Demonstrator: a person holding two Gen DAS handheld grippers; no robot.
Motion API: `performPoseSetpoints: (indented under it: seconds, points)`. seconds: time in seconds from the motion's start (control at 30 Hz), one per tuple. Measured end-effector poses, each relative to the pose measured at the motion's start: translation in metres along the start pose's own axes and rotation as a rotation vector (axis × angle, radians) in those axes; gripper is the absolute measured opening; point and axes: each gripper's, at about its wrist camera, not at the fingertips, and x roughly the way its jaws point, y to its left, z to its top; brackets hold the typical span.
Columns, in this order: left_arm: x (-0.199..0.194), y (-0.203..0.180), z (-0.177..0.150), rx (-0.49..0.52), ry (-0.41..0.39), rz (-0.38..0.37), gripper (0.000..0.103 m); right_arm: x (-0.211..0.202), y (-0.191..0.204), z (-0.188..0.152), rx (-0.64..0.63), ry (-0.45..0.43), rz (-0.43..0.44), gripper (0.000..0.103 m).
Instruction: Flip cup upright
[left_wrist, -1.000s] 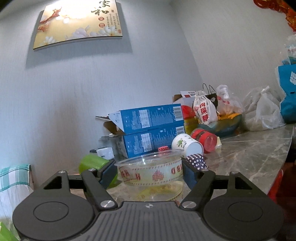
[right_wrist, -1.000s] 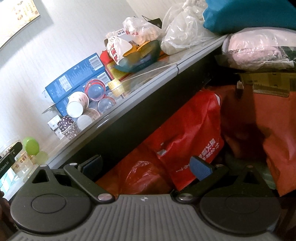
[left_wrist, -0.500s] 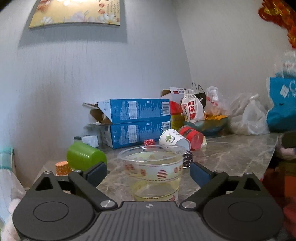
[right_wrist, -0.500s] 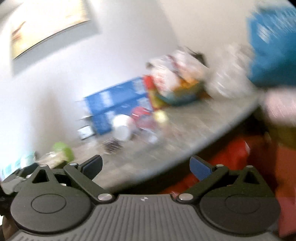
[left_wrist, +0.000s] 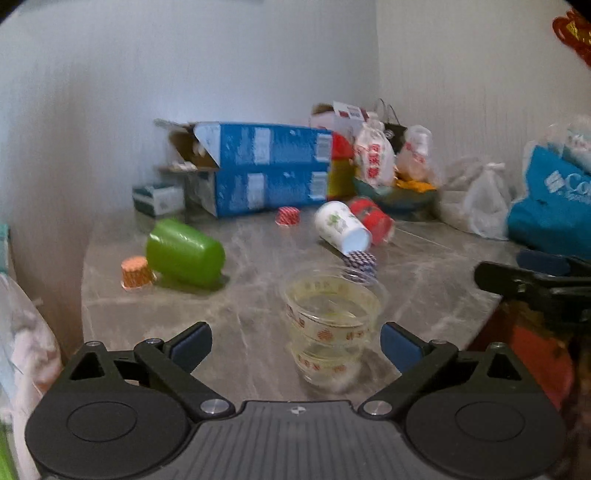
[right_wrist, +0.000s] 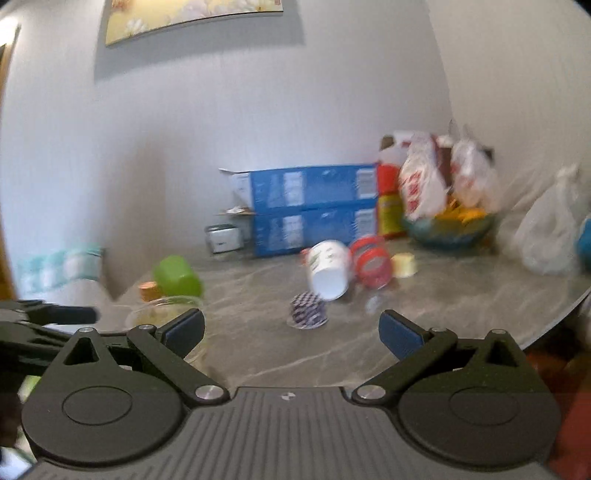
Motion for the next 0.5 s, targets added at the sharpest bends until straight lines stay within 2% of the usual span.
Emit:
performPoseSetpoints:
  seconds: [0.13, 0.27, 0.4, 0.5]
  points:
    - [-0.024, 0.003, 0.012, -0.012, -0.021, -0.035, 0.099, -0.012, 0.017, 0.015, -0.066, -0.002, -0.040, 0.102]
    - [-0.047, 0.002, 0.025, -0.021, -0.017, -0.096, 0.099, -0.030, 0.028, 0.031, -0.022, 0.040, -0.014, 0.102]
    - [-0.054, 0.000, 0.028, -0.009, 0.027, -0.091, 0.099, -0.047, 0.037, 0.039, -0.011, 0.042, -0.034, 0.102]
    - [-0.053, 0.000, 0.027, -0.013, 0.068, -0.077, 0.099, -0.045, 0.039, 0.044, -0.021, 0.098, -0.019, 0.102]
